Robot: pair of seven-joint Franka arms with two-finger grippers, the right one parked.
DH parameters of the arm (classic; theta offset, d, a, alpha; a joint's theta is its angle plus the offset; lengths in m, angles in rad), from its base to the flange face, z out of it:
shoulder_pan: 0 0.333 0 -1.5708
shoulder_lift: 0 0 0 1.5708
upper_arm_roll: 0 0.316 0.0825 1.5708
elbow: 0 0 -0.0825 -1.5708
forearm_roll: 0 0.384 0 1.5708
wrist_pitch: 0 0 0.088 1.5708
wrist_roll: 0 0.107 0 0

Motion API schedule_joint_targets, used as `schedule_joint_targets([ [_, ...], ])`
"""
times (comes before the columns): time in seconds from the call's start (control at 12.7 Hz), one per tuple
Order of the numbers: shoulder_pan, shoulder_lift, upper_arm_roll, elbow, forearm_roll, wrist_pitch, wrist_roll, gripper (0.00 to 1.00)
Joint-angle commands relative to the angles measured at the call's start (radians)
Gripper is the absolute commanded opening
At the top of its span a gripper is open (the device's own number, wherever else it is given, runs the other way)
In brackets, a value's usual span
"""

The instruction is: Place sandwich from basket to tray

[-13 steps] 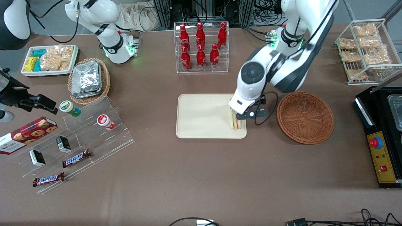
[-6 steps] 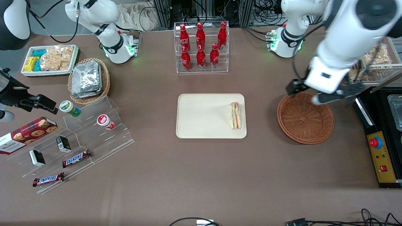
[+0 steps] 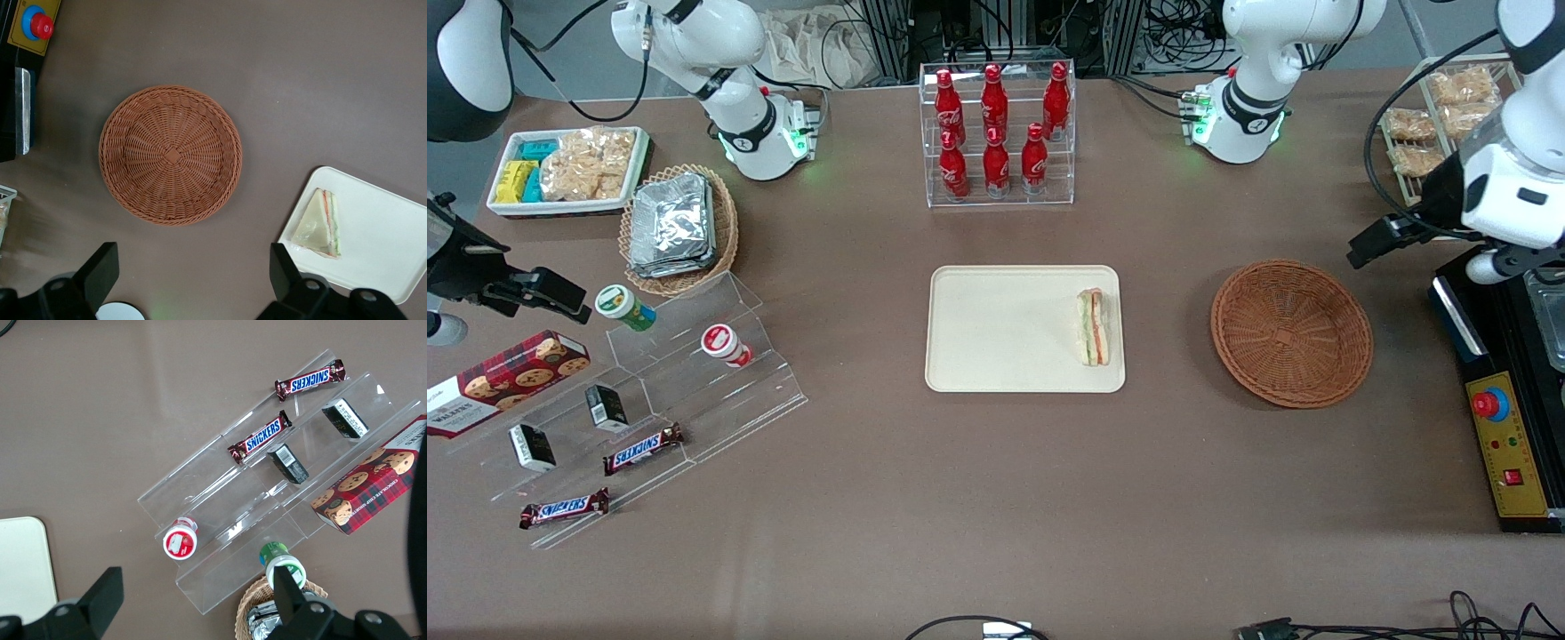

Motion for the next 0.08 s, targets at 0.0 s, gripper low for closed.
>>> schedule_joint_targets([
  [0.0, -0.012, 0.009, 0.006, 0.024, -0.015, -0.007, 0.006, 1.00],
])
